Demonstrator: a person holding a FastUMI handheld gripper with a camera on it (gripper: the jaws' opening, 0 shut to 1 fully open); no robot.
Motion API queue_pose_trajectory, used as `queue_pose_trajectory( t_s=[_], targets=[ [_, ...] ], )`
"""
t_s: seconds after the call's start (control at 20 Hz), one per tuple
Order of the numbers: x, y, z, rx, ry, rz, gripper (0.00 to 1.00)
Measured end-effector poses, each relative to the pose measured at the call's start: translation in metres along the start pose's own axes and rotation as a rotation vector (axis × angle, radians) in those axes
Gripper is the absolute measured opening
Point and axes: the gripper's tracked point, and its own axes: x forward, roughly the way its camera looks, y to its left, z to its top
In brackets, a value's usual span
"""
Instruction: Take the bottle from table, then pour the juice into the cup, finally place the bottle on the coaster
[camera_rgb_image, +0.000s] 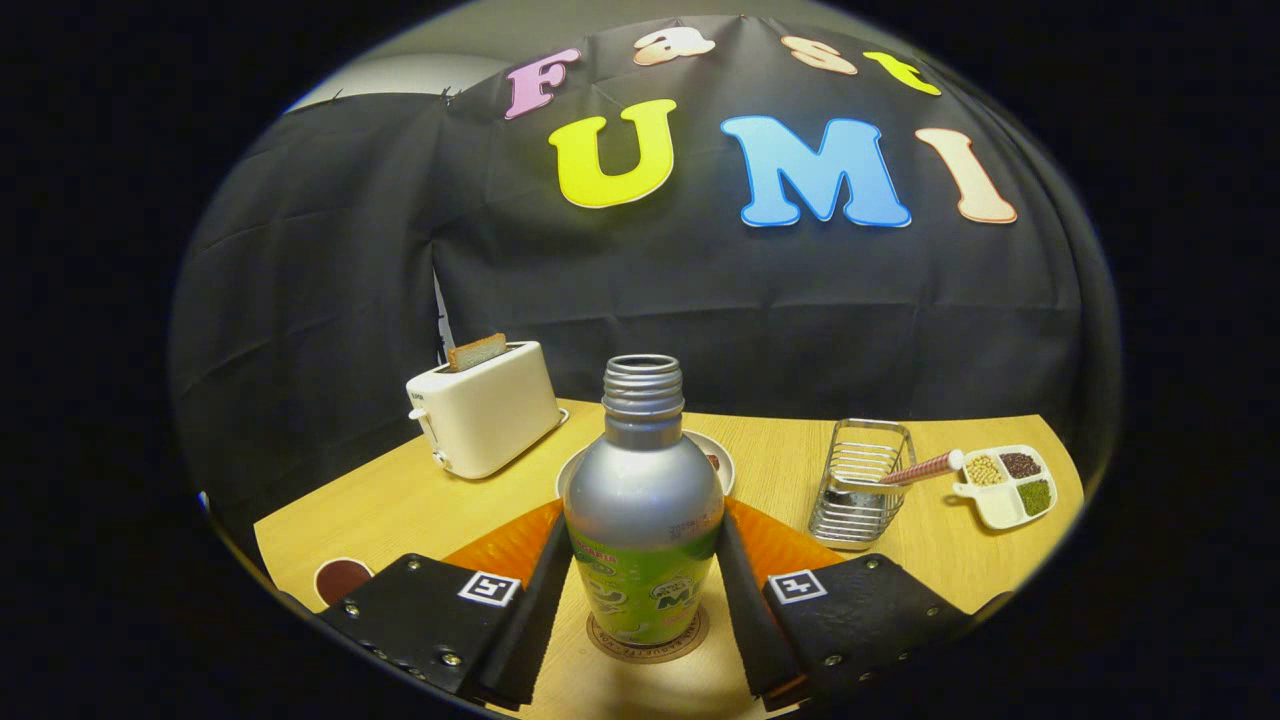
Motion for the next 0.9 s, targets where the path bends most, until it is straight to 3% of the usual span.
queue_pose_trajectory(
  t_s=[0.25,0.7,0.9],
  targets=[
    [0.008,0.000,-0.015,-0.053,-0.018,-0.048,0.75],
    [0.010,-0.002,-0.017,-0.007,-0.063,-0.071,0.76],
    [0.006,0.009,-0.009,0.009,-0.100,-0.036,0.83]
  ],
)
